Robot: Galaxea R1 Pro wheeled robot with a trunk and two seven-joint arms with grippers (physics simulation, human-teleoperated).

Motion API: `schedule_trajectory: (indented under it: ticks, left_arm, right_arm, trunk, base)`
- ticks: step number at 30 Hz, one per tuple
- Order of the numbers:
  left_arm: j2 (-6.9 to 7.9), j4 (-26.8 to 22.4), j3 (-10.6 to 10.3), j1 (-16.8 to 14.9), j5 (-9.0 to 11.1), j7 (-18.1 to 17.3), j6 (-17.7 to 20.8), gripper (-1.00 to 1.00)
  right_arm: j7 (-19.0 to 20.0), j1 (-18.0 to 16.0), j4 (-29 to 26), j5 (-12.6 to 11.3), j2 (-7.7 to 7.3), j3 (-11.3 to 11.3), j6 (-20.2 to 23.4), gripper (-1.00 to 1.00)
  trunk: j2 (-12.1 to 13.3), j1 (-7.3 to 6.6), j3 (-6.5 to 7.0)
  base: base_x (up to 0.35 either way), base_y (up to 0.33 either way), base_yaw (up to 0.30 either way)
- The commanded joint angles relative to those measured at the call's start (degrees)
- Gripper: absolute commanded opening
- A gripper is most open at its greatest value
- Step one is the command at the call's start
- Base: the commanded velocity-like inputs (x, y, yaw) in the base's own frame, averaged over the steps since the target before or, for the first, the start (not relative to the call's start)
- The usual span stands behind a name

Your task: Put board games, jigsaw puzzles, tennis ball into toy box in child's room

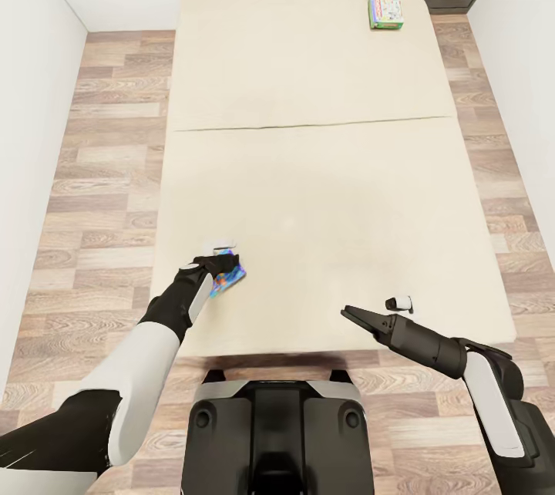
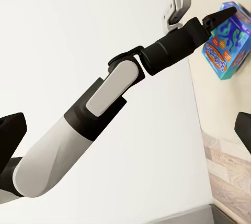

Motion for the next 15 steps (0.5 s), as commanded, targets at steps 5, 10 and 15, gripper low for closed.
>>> schedule_trajectory:
  ticks: [5, 10, 15]
  left_arm:
    - [-0.03, -0.1, 0.1, 0.0, 0.1, 0.1, 0.3, 1.0]
    - [0.01, 0.1, 0.1, 0.0, 0.1, 0.1, 0.3, 1.0]
    - [-0.04, 0.2, 0.1, 0.0, 0.1, 0.1, 0.3, 1.0]
  right_arm:
    - [0.3, 0.0, 0.0, 0.2, -0.01, 0.0, 0.2, 1.0]
    - [0.3, 0.0, 0.0, 0.2, -0.03, 0.0, 0.2, 1.0]
    - [0.3, 0.0, 0.0, 0.2, -0.15, 0.0, 0.2, 1.0]
  trunk:
    - [-0.1, 0.03, -0.06]
    - [-0.1, 0.03, -0.06]
    - [-0.1, 0.03, -0.06]
  base:
    - [-0.008, -0.001, 0.0]
    - [-0.14, -0.042, 0.0]
    - [-0.083, -0.026, 0.0]
